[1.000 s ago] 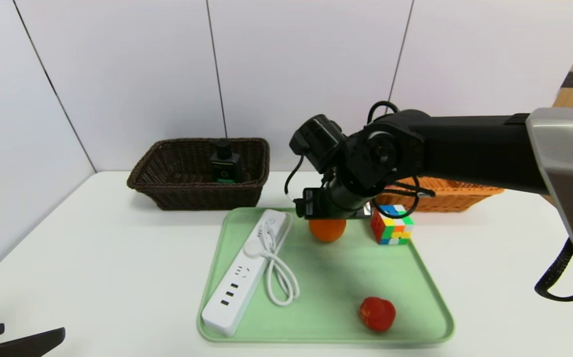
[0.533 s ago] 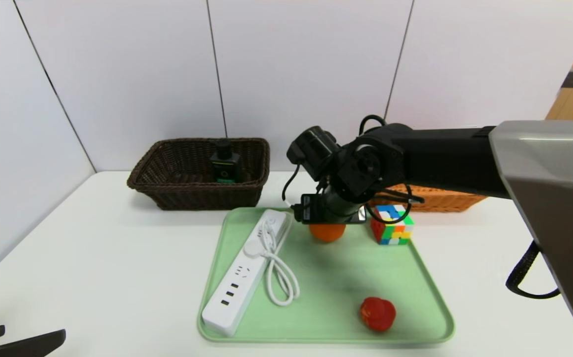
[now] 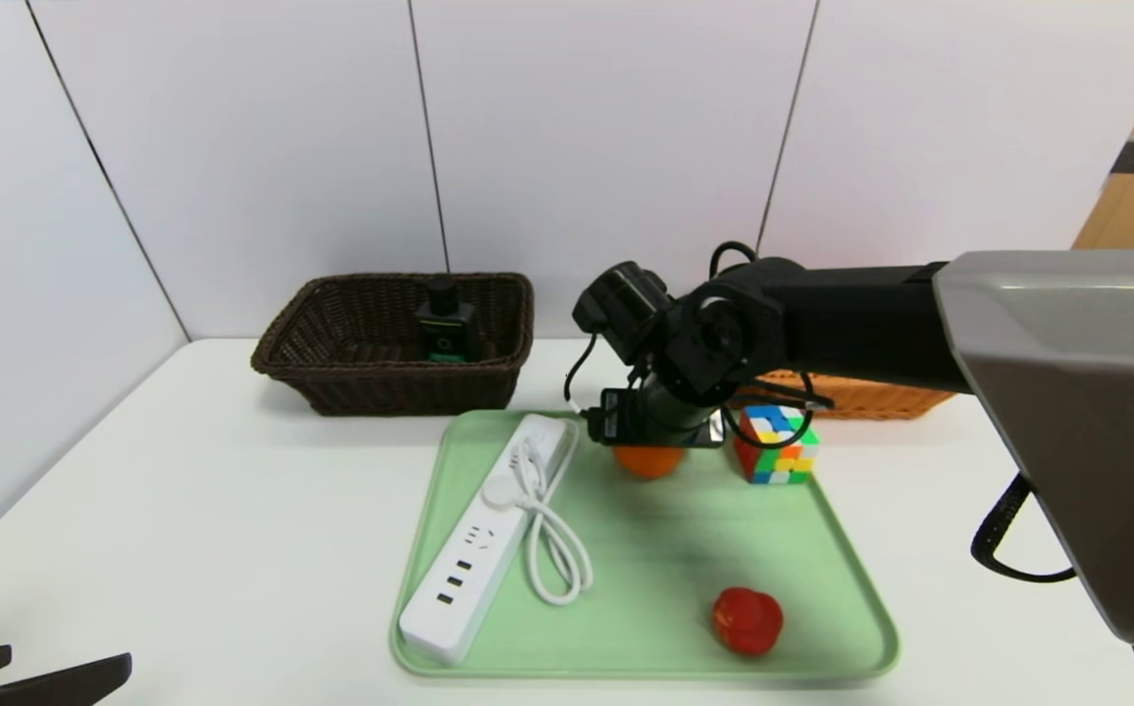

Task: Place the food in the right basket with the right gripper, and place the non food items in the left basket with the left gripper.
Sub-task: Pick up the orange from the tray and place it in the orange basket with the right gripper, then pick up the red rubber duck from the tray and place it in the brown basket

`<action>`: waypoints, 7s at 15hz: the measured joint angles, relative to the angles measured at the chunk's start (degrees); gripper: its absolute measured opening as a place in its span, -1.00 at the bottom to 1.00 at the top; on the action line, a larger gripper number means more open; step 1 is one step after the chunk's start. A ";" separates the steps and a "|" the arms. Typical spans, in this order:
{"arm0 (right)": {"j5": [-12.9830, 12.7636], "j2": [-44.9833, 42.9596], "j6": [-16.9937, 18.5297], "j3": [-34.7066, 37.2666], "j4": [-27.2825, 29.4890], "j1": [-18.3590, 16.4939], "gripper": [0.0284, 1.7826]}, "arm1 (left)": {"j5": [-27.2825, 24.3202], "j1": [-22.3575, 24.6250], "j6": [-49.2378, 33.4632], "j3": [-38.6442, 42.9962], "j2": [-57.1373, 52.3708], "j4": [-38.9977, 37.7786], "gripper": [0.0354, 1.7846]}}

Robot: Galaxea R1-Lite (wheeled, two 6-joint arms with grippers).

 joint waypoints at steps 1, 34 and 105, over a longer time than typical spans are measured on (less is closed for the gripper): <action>0.00 0.11 0.05 0.00 -0.06 0.02 0.90 | 0.00 0.00 0.00 0.05 0.00 0.00 0.89; 8.77 -17.37 -14.60 11.76 -19.15 -32.43 0.31 | -0.10 0.00 0.02 0.68 -0.77 -0.13 0.89; 11.08 -38.74 -26.73 36.44 -10.73 -22.50 0.90 | -21.53 -41.67 19.72 -14.38 68.74 -63.99 0.89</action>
